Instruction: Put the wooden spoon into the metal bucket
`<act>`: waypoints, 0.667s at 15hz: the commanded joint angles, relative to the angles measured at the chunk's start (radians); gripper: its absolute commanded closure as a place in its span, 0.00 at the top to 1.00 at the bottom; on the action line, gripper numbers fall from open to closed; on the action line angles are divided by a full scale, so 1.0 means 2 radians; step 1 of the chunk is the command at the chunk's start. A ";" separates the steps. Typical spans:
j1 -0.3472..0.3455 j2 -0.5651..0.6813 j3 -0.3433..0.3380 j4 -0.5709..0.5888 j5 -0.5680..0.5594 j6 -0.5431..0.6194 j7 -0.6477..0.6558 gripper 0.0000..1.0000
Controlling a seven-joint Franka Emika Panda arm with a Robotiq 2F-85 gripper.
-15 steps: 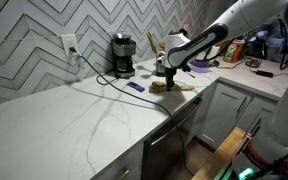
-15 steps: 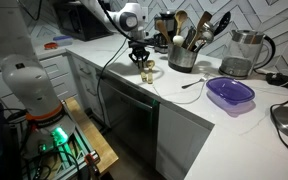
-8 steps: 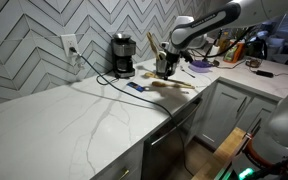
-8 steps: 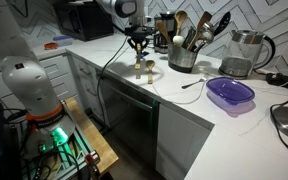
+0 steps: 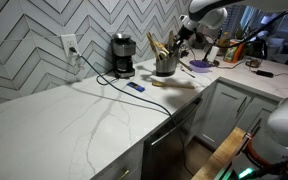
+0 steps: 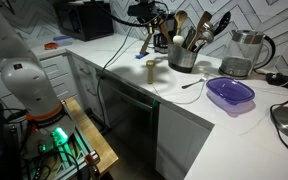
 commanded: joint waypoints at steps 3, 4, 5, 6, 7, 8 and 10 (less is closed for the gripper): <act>0.000 0.002 -0.018 0.010 0.048 0.095 0.063 0.06; 0.002 0.003 -0.018 0.005 0.053 0.128 0.073 0.06; 0.004 0.001 -0.016 -0.005 0.056 0.165 0.085 0.06; 0.006 0.002 -0.021 0.009 0.038 0.121 0.069 0.06; 0.007 0.003 -0.021 0.008 0.037 0.131 0.072 0.24; 0.007 0.003 -0.020 0.008 0.037 0.130 0.072 0.24; 0.008 0.003 -0.020 0.009 0.037 0.130 0.072 0.24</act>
